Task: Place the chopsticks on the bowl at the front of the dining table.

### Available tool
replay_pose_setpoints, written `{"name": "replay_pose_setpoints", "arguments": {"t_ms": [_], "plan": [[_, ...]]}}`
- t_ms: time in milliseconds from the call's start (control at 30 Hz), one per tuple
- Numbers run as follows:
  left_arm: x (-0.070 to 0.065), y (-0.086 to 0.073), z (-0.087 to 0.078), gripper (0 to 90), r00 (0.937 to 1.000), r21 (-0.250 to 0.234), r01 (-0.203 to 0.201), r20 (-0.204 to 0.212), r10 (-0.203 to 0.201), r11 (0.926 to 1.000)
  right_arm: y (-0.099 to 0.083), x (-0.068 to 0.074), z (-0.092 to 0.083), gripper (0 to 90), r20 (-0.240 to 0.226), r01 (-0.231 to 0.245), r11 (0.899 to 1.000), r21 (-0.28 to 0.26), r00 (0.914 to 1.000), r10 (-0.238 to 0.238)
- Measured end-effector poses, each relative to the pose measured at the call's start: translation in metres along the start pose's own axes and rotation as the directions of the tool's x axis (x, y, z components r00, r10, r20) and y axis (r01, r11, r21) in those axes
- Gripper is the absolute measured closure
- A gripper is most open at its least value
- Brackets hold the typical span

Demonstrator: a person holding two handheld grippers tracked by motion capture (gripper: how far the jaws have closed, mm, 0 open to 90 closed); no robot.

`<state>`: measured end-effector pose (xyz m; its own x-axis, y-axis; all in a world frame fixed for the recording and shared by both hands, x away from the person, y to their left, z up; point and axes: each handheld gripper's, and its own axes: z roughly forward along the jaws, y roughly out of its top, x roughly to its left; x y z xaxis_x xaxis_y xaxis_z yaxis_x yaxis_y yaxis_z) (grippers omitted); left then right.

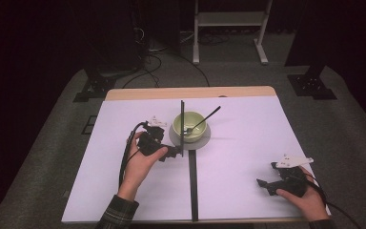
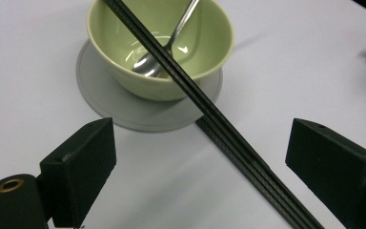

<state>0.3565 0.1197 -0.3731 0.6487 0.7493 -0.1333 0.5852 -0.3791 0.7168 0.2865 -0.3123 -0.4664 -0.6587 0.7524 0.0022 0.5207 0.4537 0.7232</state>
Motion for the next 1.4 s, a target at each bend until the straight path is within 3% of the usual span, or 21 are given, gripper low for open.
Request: {"name": "replay_pose_setpoints", "arguments": {"t_ms": [400,600,1400], "plan": [[-0.012,-0.018,0.006,8.9,0.9994,0.047,-0.023,0.027,0.022,0.9986,0.0,0.0,0.0,10.0,0.0,0.0,1.0,0.0,1.0,0.0],[-0.009,-0.023,0.017,8.9,0.9996,0.082,-0.022,0.02,0.02,0.9964,0.0,0.0,0.0,10.0,0.0,0.0,1.0,0.0,1.0,0.0],[0.005,-0.023,0.033,8.9,1.0,0.101,0.007,0.006,-0.007,0.9948,0.0,0.0,0.0,10.0,-0.001,0.0,1.0,0.0,1.0,0.0]]}}
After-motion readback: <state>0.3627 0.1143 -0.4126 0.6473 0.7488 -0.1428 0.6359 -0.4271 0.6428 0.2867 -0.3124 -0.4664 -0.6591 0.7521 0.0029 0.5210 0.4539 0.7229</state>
